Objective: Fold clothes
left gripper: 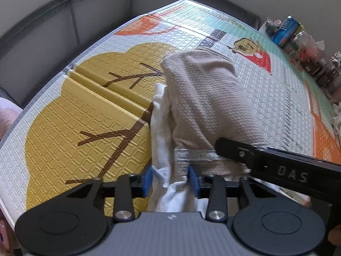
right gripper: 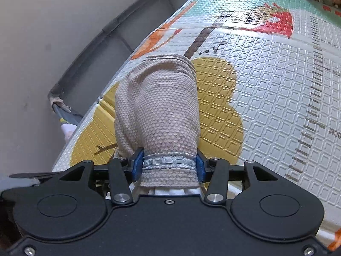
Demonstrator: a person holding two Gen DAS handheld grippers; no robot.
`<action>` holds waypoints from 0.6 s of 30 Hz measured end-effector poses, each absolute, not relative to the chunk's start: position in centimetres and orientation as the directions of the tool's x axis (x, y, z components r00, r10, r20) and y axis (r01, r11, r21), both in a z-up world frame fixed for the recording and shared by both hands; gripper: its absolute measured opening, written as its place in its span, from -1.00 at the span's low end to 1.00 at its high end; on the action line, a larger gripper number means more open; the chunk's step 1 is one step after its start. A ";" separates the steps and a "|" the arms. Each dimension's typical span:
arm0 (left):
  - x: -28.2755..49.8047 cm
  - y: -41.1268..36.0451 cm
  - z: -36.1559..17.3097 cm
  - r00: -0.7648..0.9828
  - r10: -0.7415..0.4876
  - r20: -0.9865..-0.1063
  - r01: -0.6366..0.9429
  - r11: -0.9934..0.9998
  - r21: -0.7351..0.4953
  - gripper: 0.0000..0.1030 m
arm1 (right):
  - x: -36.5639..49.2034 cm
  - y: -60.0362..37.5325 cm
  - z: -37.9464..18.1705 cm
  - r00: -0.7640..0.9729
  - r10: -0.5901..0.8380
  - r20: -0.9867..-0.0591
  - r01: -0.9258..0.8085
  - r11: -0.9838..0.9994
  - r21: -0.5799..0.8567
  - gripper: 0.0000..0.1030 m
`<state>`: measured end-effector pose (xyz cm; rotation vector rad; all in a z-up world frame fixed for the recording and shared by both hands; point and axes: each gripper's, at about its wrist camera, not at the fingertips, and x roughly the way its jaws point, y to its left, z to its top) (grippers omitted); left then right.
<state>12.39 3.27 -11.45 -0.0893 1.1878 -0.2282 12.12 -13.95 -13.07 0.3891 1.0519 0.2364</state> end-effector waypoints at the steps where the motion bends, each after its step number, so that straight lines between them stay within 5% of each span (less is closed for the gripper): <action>1: 12.4 3.4 -11.6 0.354 -0.221 -0.909 0.129 0.974 -0.187 -0.02 | 12.0 -14.1 -13.1 0.479 0.376 -0.793 -0.001 0.904 0.428 -0.11; 6: 12.1 3.2 -11.1 0.359 -0.223 -0.906 0.131 0.973 -0.188 0.11 | 11.7 -15.1 -13.2 0.471 0.391 -0.790 0.024 0.890 0.455 -0.10; 18: 11.2 2.1 -8.8 0.396 -0.213 -0.894 0.152 0.975 -0.165 0.03 | 10.9 -17.1 -11.2 0.463 0.361 -0.809 0.065 0.897 0.437 -0.04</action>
